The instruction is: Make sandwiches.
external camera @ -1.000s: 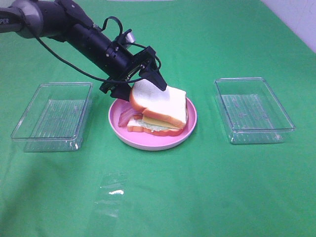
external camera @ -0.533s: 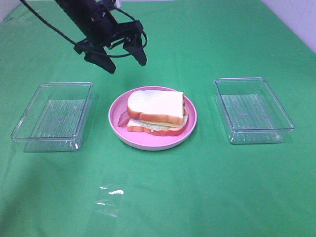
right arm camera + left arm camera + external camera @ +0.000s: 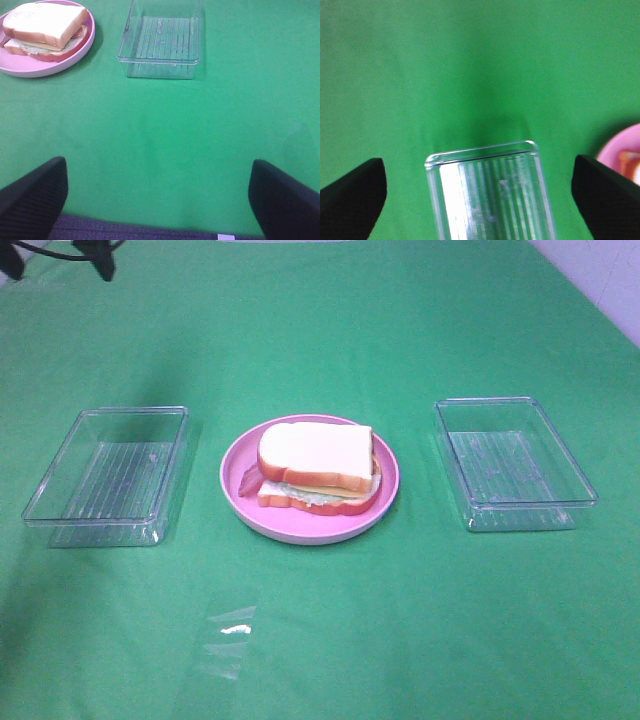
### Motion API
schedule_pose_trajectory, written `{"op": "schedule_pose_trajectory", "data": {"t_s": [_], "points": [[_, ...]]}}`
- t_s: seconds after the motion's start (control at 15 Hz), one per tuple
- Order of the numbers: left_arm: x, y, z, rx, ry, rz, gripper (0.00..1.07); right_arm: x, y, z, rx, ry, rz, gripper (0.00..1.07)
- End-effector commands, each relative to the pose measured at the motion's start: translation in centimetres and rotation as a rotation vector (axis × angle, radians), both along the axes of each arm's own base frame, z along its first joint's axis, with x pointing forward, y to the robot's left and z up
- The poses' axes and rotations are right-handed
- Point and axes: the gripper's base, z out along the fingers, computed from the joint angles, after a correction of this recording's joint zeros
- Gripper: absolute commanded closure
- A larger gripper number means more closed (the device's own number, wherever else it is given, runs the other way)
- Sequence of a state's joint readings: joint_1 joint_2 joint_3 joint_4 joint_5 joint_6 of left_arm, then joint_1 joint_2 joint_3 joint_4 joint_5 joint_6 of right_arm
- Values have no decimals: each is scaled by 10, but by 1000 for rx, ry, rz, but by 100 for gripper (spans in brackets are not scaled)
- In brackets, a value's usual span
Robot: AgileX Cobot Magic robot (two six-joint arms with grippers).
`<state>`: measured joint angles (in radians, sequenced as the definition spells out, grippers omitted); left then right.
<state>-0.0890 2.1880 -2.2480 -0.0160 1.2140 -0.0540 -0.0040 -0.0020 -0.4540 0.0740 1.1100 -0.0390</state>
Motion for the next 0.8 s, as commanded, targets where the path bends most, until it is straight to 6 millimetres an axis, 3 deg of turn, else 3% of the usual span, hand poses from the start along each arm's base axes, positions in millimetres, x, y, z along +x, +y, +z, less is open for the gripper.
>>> {"op": "schedule_pose_trajectory", "data": {"t_s": [0.07, 0.2, 0.4, 0.47, 0.53, 0.67, 0.8], "points": [[-13, 32, -6, -35, 130, 50, 15, -4, 0, 0, 4, -33, 0, 14], [-22, 43, -9, -46, 166, 65, 15, -4, 0, 0, 4, -33, 0, 14], [-70, 45, -11, -28, 273, 55, 15, -4, 0, 0, 4, -33, 0, 14], [-95, 44, -11, -30, 314, 55, 15, -4, 0, 0, 4, -33, 0, 14], [-141, 44, -15, -24, 383, 47, 15, -4, 0, 0, 4, -33, 0, 14], [-200, 43, -20, -14, 435, 43, 15, -4, 0, 0, 4, -33, 0, 14], [-263, 42, -20, -15, 382, 42, 15, -4, 0, 0, 4, -33, 0, 14]]}}
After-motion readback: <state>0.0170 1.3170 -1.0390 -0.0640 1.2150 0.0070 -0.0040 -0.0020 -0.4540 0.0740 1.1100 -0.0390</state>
